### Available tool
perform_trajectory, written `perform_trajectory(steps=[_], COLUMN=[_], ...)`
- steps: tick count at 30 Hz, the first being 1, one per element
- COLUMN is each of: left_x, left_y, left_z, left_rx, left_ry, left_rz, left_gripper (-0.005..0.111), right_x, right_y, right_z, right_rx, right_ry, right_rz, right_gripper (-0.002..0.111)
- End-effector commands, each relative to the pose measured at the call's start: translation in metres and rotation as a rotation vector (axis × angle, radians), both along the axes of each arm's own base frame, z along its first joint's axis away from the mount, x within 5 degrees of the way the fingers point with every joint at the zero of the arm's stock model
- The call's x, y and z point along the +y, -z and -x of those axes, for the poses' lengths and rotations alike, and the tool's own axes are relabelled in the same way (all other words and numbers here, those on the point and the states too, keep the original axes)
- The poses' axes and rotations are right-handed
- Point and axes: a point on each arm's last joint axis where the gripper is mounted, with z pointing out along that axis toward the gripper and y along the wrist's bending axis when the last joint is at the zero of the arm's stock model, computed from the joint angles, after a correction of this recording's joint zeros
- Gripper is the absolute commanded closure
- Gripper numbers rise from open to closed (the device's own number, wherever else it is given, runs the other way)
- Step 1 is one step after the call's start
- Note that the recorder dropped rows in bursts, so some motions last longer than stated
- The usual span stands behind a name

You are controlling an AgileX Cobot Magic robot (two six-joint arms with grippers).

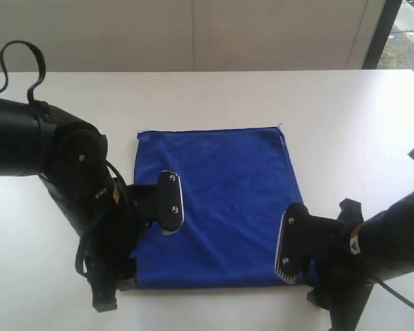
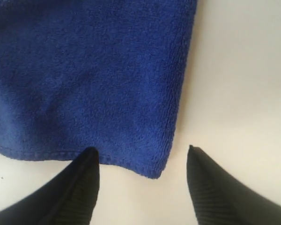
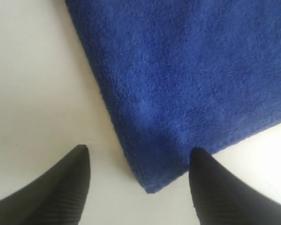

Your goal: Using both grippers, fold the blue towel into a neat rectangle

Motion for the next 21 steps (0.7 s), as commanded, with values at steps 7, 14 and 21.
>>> perform_trajectory(steps=[7, 14, 21], left_x=[-0.003, -0.003, 0.0], left_y=[0.034, 0.045, 0.045], left_z=[0.001, 0.0, 0.002], left_rx=[0.099, 0.127, 0.15], left_ry=[0.019, 0.022, 0.026], left_rz=[-0.082, -0.109, -0.134], left_gripper=[0.046, 0.052, 0.106], right_x=[0.001, 0.001, 0.003], right_y=[0.003, 0.006, 0.008], right_z=[-0.001, -0.002, -0.005], right_rx=[-0.013, -0.001, 0.005], right_ry=[0.004, 0.006, 0.006], right_rz=[-0.01, -0.005, -0.003], right_gripper=[0.05, 0.063, 0.101])
